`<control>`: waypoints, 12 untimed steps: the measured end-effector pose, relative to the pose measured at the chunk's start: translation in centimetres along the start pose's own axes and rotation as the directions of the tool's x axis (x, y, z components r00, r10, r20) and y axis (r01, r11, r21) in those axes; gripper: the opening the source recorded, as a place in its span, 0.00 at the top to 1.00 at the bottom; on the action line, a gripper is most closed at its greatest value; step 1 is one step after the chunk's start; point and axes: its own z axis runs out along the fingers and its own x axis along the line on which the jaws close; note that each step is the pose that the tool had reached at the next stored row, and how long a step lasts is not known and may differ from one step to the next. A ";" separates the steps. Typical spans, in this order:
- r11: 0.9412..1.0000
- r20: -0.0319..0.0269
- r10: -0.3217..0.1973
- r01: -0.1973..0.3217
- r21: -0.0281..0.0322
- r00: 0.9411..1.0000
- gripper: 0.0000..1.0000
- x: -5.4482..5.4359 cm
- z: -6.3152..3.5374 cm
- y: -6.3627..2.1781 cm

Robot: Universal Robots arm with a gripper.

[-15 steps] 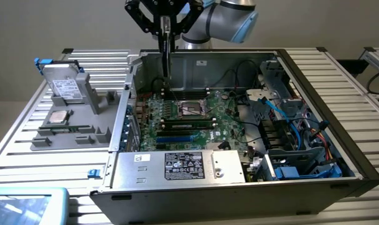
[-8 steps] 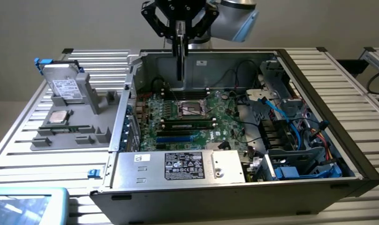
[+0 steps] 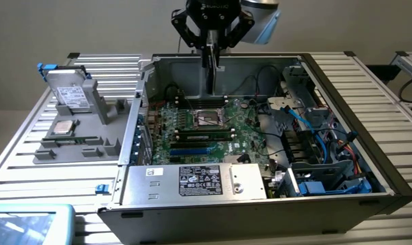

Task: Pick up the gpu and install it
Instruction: 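Pick up the gpu and move the gpu toward the slot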

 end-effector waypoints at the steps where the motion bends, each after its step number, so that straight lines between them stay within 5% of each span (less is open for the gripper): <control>1: 1.000 0.000 0.000 0.000 0.000 1.000 0.72 -0.4 0.16 -0.03; 12: 1.000 0.000 0.000 0.000 0.006 1.000 0.72 -3.0 1.41 -0.15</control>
